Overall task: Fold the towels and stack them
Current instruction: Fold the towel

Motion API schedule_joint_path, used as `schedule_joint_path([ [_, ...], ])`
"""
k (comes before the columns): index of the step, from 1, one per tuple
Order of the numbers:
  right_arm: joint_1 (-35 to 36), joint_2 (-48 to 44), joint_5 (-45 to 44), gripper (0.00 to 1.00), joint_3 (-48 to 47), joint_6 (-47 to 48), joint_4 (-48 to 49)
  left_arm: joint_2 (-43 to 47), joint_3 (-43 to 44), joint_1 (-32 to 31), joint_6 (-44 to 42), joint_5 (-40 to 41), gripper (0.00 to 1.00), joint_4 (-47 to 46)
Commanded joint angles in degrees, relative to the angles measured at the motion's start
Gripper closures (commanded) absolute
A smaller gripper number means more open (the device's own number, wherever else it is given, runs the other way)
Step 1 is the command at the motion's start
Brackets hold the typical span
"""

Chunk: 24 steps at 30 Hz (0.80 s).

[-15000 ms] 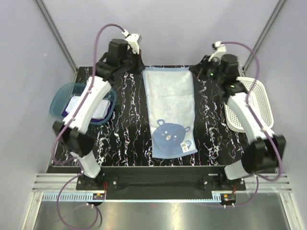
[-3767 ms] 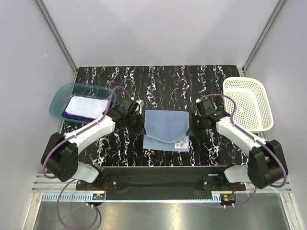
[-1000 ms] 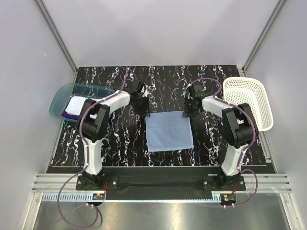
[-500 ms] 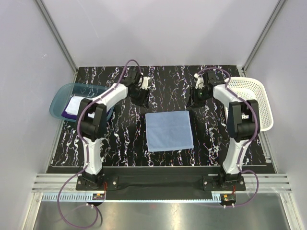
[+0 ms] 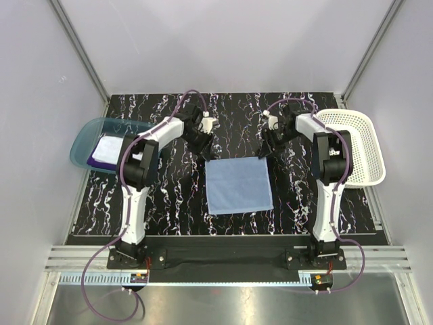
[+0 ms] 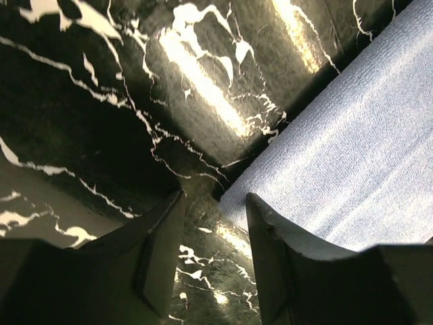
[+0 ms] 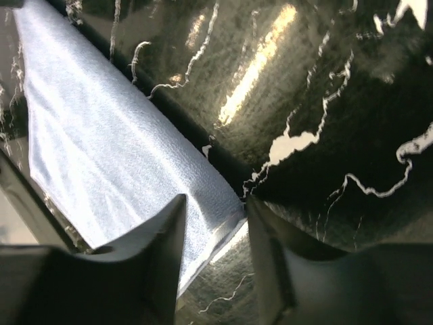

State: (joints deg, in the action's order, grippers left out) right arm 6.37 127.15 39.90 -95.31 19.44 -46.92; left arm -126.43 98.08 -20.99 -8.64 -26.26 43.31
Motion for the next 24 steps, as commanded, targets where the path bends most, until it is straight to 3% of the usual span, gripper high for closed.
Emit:
schedule_joint_path([
  [1, -1.2, 2.0, 7.1, 0.55, -4.5, 6.8, -5.5, -2.8, 3.2, 0.2, -3.8, -2.5, 0.55, 2.3],
  [7, -1.3, 3.1, 7.6, 0.6, -6.5, 8.5, -6.4, -4.2, 4.3, 0.2, -6.0, -2.8, 0.6, 3.9],
  [12, -2.0, 3.8, 8.4, 0.5, -7.2, 10.6, -8.8, -5.3, 5.5, 0.2, -7.5, -3.4, 0.68, 5.5],
  [17, -2.7, 5.1, 10.1, 0.5, -7.6, 12.1, -10.1, -6.8, 7.5, 0.4, -8.0, -4.3, 0.76, 7.1],
  [24, -3.3, 6.6, 10.5, 0.57, -7.6, 12.7, -10.7, -7.9, 9.1, 0.5, -8.3, -4.9, 1.0, 7.4],
])
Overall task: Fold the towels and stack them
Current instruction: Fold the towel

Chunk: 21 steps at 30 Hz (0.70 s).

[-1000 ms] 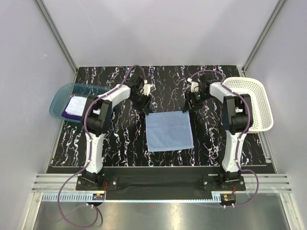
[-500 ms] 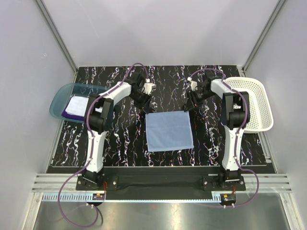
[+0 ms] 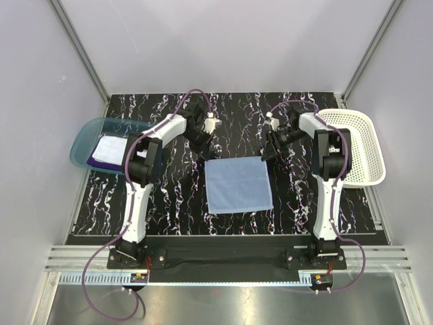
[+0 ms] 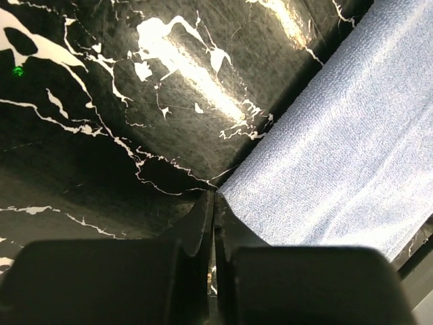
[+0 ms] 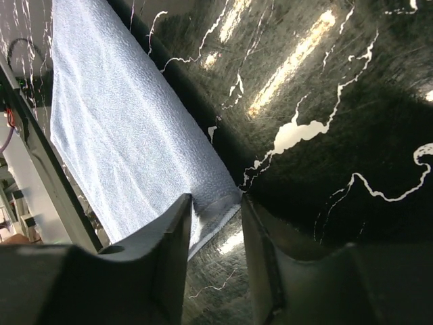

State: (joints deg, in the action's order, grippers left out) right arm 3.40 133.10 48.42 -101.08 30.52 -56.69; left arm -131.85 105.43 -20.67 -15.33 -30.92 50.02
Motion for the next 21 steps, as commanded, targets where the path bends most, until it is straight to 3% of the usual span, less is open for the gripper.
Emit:
schedule_joint_path([
  [1, -0.3, 0.8, 2.0, 0.59, -1.8, 1.5, -0.8, -2.6, 2.1, 0.3, -1.5, -0.2, 1.0, 0.7],
  [6, -0.6, 1.0, 0.3, 0.88, -1.6, -0.8, 1.8, -4.1, 6.2, 0.4, -0.6, 0.2, 1.0, 0.2],
  [9, -0.8, 1.3, -0.7, 0.94, -1.5, -1.6, 2.1, -5.3, 9.0, 0.6, -0.2, 0.7, 1.0, 0.6],
  [11, -0.7, 1.3, -1.2, 0.88, -1.6, -1.6, 2.1, -5.9, 9.9, 1.0, -0.3, 1.0, 1.0, 1.0],
  [12, -0.8, 1.1, -1.4, 0.78, -1.6, -1.8, 2.4, -5.9, 10.2, 0.9, -0.4, 1.0, 1.0, 1.3],
  [13, -0.8, 1.0, -1.6, 0.67, -1.5, -1.8, 2.7, -5.7, 10.2, 1.0, -0.6, 1.4, 0.96, 1.4],
  [16, -0.8, 0.5, -1.0, 0.49, -1.8, -0.9, 2.4, -4.3, 8.8, 1.2, -1.8, 1.8, 0.76, 1.7],
  [18, -0.8, 0.4, -0.8, 0.46, -2.5, 0.2, 1.5, -2.5, 7.7, 1.5, -2.5, 1.7, 0.67, 1.7],
  [21, -0.9, 1.5, 0.0, 0.43, -4.4, 1.3, -0.3, -1.6, 6.5, 1.8, -4.3, 0.0, 0.6, 3.6],
])
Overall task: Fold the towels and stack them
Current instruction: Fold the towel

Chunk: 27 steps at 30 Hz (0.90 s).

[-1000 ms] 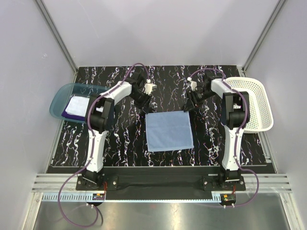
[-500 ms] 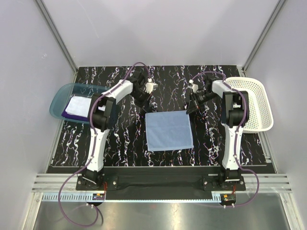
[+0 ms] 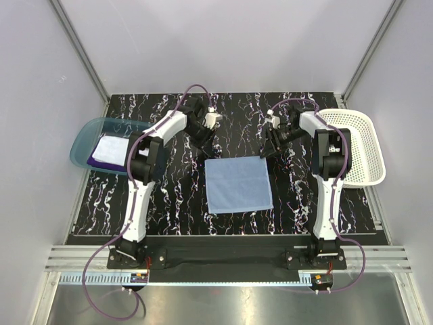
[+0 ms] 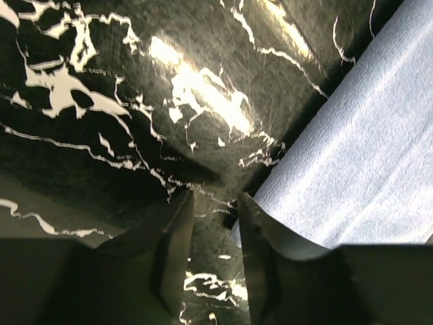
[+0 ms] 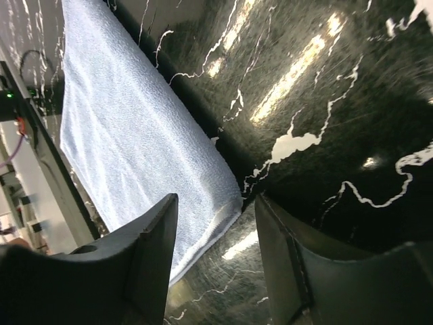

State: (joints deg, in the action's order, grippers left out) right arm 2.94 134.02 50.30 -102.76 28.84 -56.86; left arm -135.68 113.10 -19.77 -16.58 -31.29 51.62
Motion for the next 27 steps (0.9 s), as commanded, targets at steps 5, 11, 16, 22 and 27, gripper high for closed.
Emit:
schedule_joint_path([
  [5, -0.5, 2.4, -1.1, 0.43, -5.7, 3.5, -1.8, 2.6, -2.1, 0.9, -4.1, -1.5, 0.55, 3.6],
  [11, -0.5, 3.4, -1.2, 0.45, -6.5, 4.6, -2.5, 3.1, -3.2, 0.8, -6.2, -3.3, 0.52, 5.2],
  [16, -0.3, 4.4, 0.1, 0.5, -7.4, 4.6, -2.8, 3.1, -3.7, 0.9, -7.1, -2.6, 0.52, 6.2],
  [22, -0.1, 4.5, 0.9, 0.52, -7.5, 4.8, -3.2, 2.3, -3.8, 0.7, -7.0, -3.0, 0.52, 6.4],
  [27, 0.0, 4.7, 0.9, 0.57, -7.0, 4.9, -3.3, 1.6, -3.7, 0.4, -6.9, -2.7, 0.58, 6.7],
])
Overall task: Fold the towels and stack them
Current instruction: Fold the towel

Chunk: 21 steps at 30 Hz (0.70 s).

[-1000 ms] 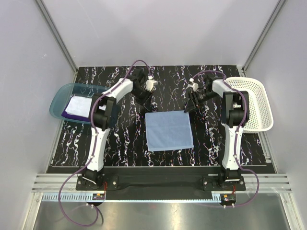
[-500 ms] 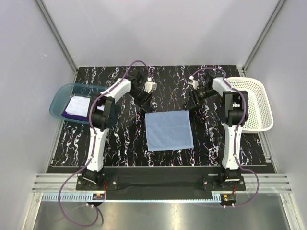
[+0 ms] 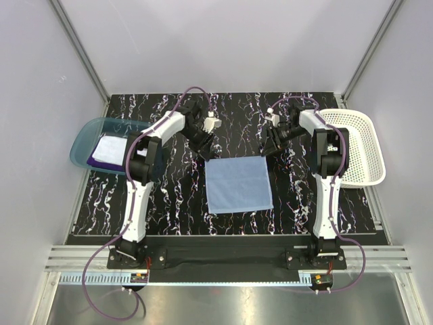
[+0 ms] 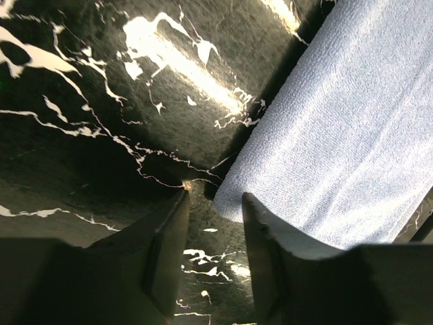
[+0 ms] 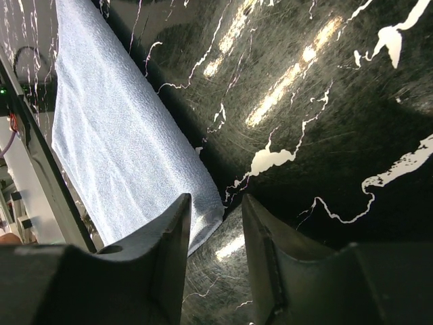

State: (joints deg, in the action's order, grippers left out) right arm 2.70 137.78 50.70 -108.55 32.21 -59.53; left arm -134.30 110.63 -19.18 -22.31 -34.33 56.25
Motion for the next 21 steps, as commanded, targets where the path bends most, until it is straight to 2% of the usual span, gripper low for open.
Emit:
schedule_joint_path([
  [1, 0.2, 0.9, 0.5, 0.58, -1.2, 1.5, -0.6, -0.1, -1.2, -0.2, -1.2, 0.2, 0.63, 2.1],
  [11, 1.0, 1.1, 0.5, 0.64, -1.2, 1.9, -1.7, -1.1, 0.0, -0.6, -1.1, -0.2, 0.86, 1.9],
  [12, 0.9, 0.9, 0.6, 0.65, -1.0, 2.1, -1.8, -1.3, 0.3, -0.6, -1.1, -0.2, 0.91, 1.9],
  [15, 0.9, 0.6, 0.7, 0.73, -0.3, 2.2, -1.2, -2.0, 1.5, -0.6, -0.8, -0.1, 1.0, 2.2],
  [16, 0.9, 0.5, 0.6, 0.76, -0.2, 2.2, -1.2, -2.2, 2.6, -0.5, -0.9, 0.0, 1.0, 2.2],
  [17, 1.0, 0.5, 0.7, 0.85, -0.3, 2.0, -1.0, -2.5, 3.0, -0.6, -0.9, 0.0, 1.0, 2.4],
  [21, 0.9, 0.6, -1.6, 0.99, -1.0, -0.5, 1.3, -3.2, 5.6, -0.3, 0.7, 2.8, 1.0, 0.9],
])
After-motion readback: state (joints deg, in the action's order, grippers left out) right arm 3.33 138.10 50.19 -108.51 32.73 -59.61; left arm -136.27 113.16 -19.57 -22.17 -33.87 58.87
